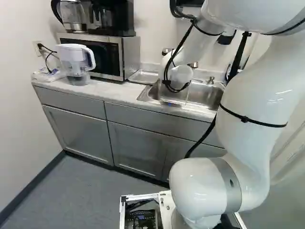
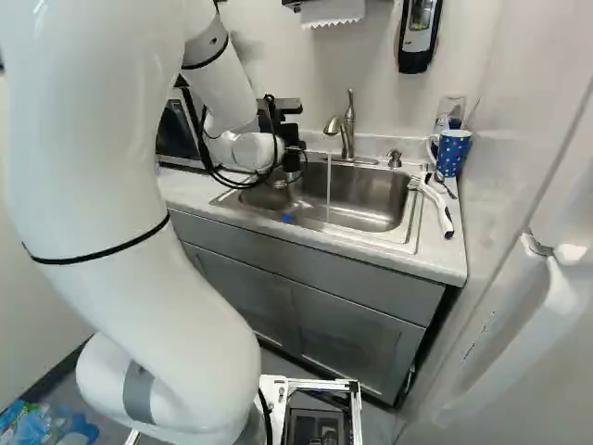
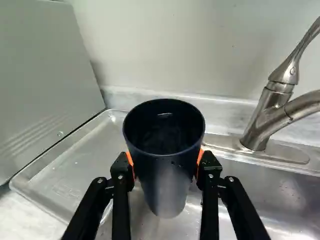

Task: Rinse the cup and place it in the tray

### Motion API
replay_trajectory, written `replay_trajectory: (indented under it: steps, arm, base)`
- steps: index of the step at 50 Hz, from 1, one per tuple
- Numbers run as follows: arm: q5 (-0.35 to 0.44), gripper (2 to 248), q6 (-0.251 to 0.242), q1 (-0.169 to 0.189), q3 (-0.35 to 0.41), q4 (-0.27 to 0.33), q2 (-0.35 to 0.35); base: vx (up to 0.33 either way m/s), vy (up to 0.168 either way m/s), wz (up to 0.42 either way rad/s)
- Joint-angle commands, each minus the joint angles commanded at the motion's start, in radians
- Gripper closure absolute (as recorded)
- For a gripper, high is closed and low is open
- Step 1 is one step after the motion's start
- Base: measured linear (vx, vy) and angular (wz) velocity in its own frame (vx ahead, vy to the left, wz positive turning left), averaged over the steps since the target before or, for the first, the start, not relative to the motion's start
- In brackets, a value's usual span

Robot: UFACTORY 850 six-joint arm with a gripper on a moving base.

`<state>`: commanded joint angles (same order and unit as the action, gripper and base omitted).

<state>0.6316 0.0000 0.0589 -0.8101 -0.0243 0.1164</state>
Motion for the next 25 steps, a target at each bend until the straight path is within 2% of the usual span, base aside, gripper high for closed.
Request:
replay_trajectory:
  steps: [25]
  arm:
    - [-0.048,125,0.000,0.000,-0.013,0.000,-0.041]
  base:
    - [0.000,0.000,0.000]
